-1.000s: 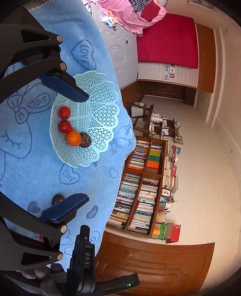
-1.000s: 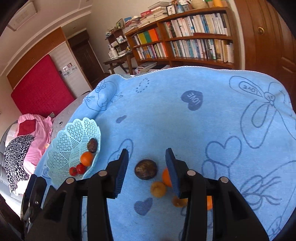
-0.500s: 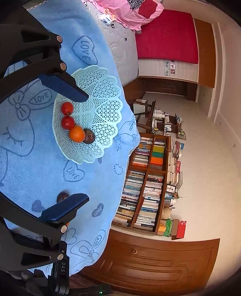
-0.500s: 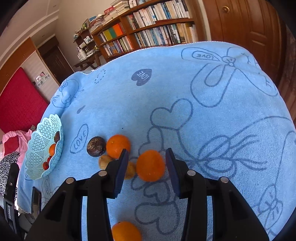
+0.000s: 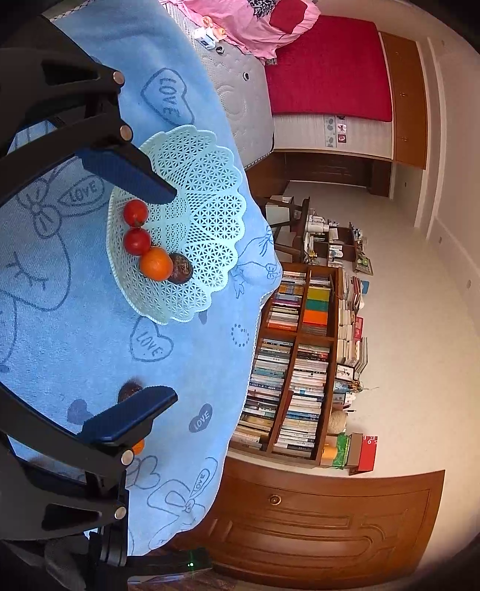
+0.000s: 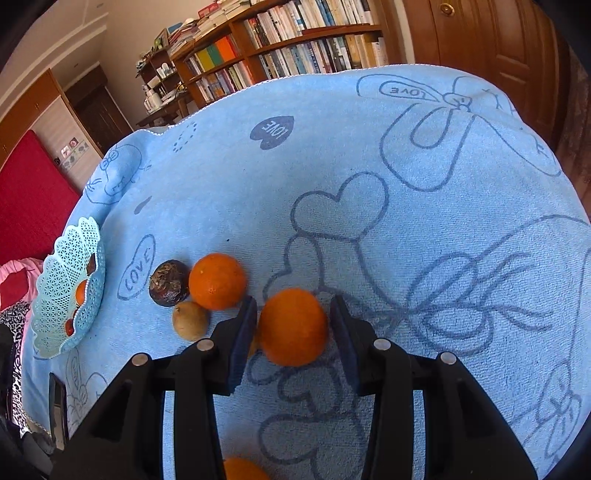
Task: Organize fruits
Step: 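Grasp the orange mandarin on the towel with the right tool, then grasp the tan round fruit with the left tool while the right tool holds the mandarin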
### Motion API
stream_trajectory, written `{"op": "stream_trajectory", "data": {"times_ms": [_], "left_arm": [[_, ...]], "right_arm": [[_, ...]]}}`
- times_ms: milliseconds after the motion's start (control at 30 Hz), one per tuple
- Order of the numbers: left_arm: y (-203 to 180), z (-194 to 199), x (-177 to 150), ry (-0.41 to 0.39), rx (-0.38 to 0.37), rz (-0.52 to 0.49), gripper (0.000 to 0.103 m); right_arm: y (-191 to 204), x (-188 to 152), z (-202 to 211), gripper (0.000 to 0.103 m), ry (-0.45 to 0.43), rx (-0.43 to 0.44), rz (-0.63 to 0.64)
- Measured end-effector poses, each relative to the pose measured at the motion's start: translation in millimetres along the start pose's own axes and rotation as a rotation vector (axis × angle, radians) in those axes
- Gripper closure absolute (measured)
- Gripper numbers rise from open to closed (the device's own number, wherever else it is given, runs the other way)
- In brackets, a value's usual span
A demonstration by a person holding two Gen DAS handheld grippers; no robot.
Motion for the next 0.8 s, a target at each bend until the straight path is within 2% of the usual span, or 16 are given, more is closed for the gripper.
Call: {"op": "stream_trajectory", "data": {"times_ms": [167,300,633,800], "left_arm": [[-2.6,-0.2,-0.8,0.000,-0.001,-0.014,0.003],[-5.2,0.0,-1.7,-0.003,0.000,-0.029,0.003],[-21.2,2.5,-5.3,-0.014,-0.021,-0.096,0.003],[-39.9,4.0,-12.4,-0.014,-0.048,-0.177,0.003]], "right_arm": [[0.0,-5.5,1.0,0.066,0.001,0.011,0.015],[-1.2,-11.3,11.0,0.066,-0.019,0.020,0.012],[-28.5,-9.8,43.2,0.066,-0.159,-0.078,0.001],[-40.6,-11.9,45.5,0.066,-0.199,-0.074,-0.036]]}}
Point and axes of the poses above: each gripper's, at about its wrist camera, not at the fingertips, and z roughly against the way its jaws point, y to its left, x to its top, the point moved 9 cm from there along -z, roughly the way its jaws point
